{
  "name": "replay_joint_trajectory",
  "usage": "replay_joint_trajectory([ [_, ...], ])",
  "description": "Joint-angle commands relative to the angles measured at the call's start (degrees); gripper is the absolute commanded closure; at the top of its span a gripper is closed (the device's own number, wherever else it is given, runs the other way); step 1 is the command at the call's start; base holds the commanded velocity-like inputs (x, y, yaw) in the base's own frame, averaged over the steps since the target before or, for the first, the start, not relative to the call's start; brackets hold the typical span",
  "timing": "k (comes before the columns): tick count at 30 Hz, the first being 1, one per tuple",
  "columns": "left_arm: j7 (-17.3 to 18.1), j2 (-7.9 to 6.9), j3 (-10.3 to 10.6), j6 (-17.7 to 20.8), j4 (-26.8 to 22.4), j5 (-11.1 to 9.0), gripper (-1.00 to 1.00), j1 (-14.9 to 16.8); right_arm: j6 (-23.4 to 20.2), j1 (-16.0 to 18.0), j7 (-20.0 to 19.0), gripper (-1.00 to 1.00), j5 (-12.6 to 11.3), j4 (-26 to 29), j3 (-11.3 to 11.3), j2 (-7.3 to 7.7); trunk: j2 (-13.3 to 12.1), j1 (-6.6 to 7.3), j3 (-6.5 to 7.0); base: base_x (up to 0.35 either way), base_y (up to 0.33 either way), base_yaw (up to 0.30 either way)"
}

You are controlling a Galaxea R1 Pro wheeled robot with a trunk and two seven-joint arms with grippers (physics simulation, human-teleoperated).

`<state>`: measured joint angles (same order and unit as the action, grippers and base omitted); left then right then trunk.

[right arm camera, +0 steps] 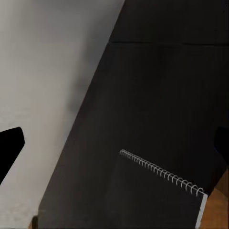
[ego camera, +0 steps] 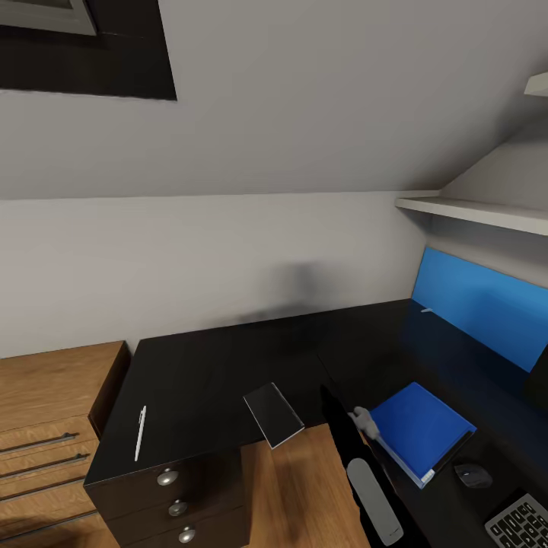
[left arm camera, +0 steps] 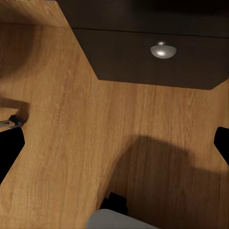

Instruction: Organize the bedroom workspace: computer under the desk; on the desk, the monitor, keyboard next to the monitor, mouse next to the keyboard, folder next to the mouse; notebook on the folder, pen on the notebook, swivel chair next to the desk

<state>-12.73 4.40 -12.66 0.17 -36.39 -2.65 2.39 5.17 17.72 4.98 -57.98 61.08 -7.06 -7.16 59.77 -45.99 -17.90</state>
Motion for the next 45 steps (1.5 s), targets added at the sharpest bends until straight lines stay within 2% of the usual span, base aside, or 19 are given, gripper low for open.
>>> replay_joint_trajectory([
  [1,-0.01,0.04,-0.15,0.02,-0.21,-0.29,-1.00,0.01,-1.33,0.04,-0.23,-1.00,-0.62,0.04,-0.33,0.00,0.05,0.00,-0.07,0.000,0.000,0.000],
  [5,-0.04,-0.02,-0.29,0.04,-2.54,-0.46,-1.00,0.00,-6.18,0.04,-2.81,-1.00,-0.69,0.02,-0.71,-0.15,0.05,0.00,-0.07,0.000,0.000,0.000],
  [9,-0.45,0.58,-0.59,0.00,-4.51,-0.53,-1.00,-0.01,-7.72,-0.62,-4.03,-1.00,-1.38,0.65,-1.45,0.03,0.85,-0.44,-0.43,0.000,0.000,0.000],
  [13,-0.48,0.72,-0.60,0.00,-5.33,-0.53,-1.00,-0.01,-7.45,-1.45,-3.83,-1.00,-2.68,0.43,-1.75,-0.35,2.45,-1.32,-1.15,0.000,0.000,0.000],
  [22,-0.46,0.75,-0.58,0.09,-5.26,-0.63,-1.00,-0.01,-6.84,-1.08,-3.52,-1.00,0.14,-0.78,-0.91,-0.42,6.06,-3.30,-2.76,0.000,0.000,0.000],
  [32,-0.34,0.79,-0.47,0.09,-5.27,-0.69,-1.00,-0.01,-6.96,-1.07,-3.45,-1.00,0.22,-0.93,-0.95,-0.46,10.07,-5.49,-4.56,-0.081,0.000,0.000],
  [45,-0.28,0.71,-0.53,0.09,-5.27,-0.69,-1.00,-0.01,-10.00,-1.09,-3.47,-1.00,-3.56,-0.98,-0.81,-0.45,15.29,-8.35,-6.89,-0.113,0.000,0.000],
])
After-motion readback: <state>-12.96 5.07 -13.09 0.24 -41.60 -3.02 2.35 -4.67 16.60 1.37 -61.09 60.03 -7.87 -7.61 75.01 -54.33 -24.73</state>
